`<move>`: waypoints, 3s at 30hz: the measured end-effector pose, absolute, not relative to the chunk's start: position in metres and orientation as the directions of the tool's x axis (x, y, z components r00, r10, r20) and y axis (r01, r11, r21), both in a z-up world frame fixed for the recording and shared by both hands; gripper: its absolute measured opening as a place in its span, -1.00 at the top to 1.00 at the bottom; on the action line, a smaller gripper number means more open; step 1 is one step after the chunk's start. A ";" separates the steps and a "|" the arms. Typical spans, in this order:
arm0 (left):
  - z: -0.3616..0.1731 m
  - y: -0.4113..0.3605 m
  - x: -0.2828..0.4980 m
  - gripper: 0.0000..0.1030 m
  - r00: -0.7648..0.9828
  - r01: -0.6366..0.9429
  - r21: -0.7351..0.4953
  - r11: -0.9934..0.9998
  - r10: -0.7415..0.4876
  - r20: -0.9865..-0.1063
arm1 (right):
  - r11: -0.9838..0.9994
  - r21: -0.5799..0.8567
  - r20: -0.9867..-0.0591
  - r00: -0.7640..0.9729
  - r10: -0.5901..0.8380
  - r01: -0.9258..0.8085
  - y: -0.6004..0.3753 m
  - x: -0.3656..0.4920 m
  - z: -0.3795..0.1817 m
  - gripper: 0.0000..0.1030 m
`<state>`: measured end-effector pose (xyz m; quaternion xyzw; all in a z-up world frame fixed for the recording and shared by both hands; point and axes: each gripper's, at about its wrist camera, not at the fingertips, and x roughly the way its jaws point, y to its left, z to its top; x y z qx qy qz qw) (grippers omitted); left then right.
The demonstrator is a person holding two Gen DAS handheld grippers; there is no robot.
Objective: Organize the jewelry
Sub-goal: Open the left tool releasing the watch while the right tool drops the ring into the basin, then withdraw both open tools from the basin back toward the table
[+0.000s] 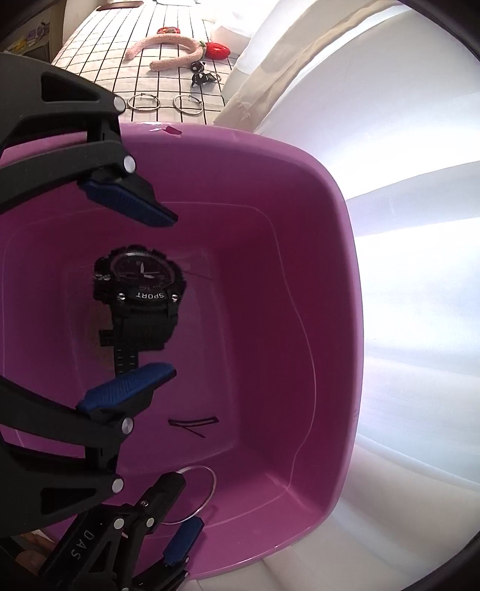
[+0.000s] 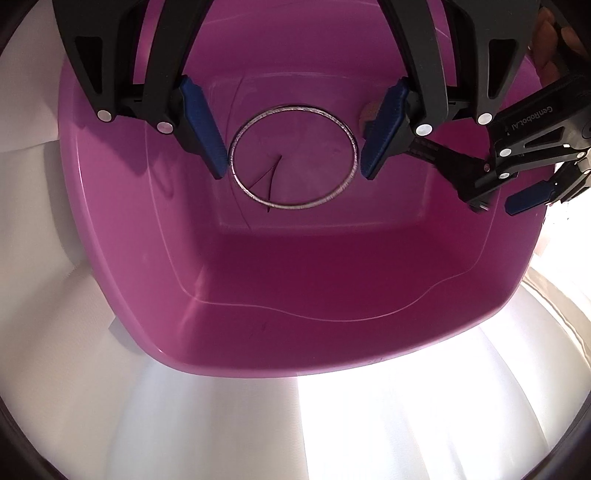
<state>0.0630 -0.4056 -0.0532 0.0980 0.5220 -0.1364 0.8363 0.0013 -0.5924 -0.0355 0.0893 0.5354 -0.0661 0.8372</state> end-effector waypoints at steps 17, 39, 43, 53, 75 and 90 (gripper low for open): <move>-0.041 -0.407 0.057 -0.67 0.445 0.333 0.029 0.942 -0.130 -0.886 | 0.974 0.065 -0.904 0.427 -0.035 0.216 -0.587 0.009 -0.032 -0.40; -0.019 -0.392 0.052 -0.67 0.501 0.302 0.016 0.953 -0.144 -0.854 | 0.981 0.080 -0.885 0.465 -0.012 0.178 -0.577 0.010 -0.020 -0.40; -0.014 -0.382 0.051 -0.67 0.505 0.290 -0.010 0.957 -0.162 -0.848 | 0.981 0.106 -0.882 0.471 0.017 0.163 -0.575 0.009 -0.020 -0.40; 0.003 -0.348 0.045 -0.69 0.545 0.235 -0.034 0.971 -0.161 -0.823 | 0.987 0.125 -0.865 0.497 0.061 0.097 -0.550 0.008 -0.014 -0.40; 0.029 -0.157 0.024 -0.78 0.628 -0.047 -0.056 0.997 -0.014 -0.778 | 0.974 0.191 -0.777 0.587 0.228 -0.125 -0.415 0.038 0.037 -0.40; 0.012 0.016 0.025 -0.83 0.613 -0.154 -0.013 0.988 0.085 -0.786 | 0.977 0.155 -0.784 0.584 0.210 -0.144 -0.292 0.039 0.035 -0.40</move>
